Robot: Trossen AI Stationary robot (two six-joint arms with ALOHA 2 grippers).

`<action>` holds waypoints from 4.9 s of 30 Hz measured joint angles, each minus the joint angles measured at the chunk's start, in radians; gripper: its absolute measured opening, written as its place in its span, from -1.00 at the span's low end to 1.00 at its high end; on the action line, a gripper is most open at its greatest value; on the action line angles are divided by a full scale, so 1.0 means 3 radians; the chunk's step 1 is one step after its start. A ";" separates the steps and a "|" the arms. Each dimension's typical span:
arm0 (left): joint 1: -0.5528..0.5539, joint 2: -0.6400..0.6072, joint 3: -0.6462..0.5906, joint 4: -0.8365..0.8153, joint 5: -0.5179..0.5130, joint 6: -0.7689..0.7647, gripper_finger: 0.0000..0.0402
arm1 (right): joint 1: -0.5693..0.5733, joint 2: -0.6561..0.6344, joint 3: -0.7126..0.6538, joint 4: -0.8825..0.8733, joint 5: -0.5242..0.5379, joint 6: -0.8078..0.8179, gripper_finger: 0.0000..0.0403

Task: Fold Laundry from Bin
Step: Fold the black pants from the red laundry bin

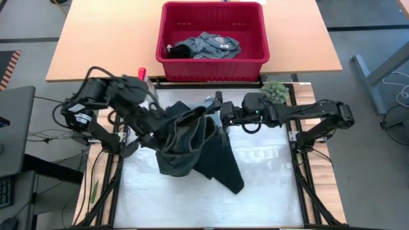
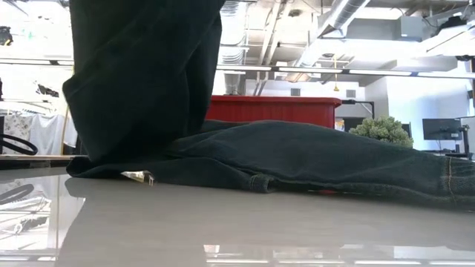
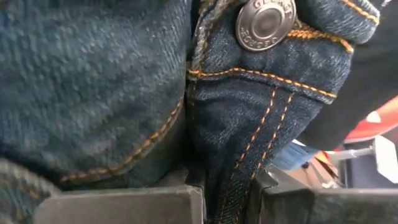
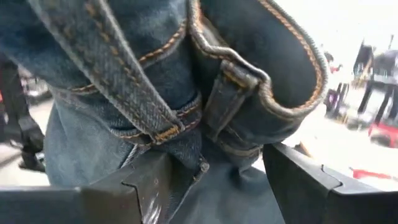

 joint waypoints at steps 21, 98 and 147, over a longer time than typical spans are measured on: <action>0.0019 -0.0122 0.0003 -0.0146 -0.0587 0.0049 -0.87 | 0.0300 -0.0017 0.0000 0.0436 -0.0324 -0.1133 -0.83; -0.0532 -0.0688 -0.3708 0.2070 -0.3094 -0.1208 -0.87 | 0.0752 -0.1112 -0.0748 -0.2911 0.0419 0.1510 0.53; -0.0550 -0.0686 -0.3710 0.2239 -0.2910 -0.0511 -0.87 | 0.0852 -0.0081 -0.0110 -0.3319 0.1760 0.0947 0.50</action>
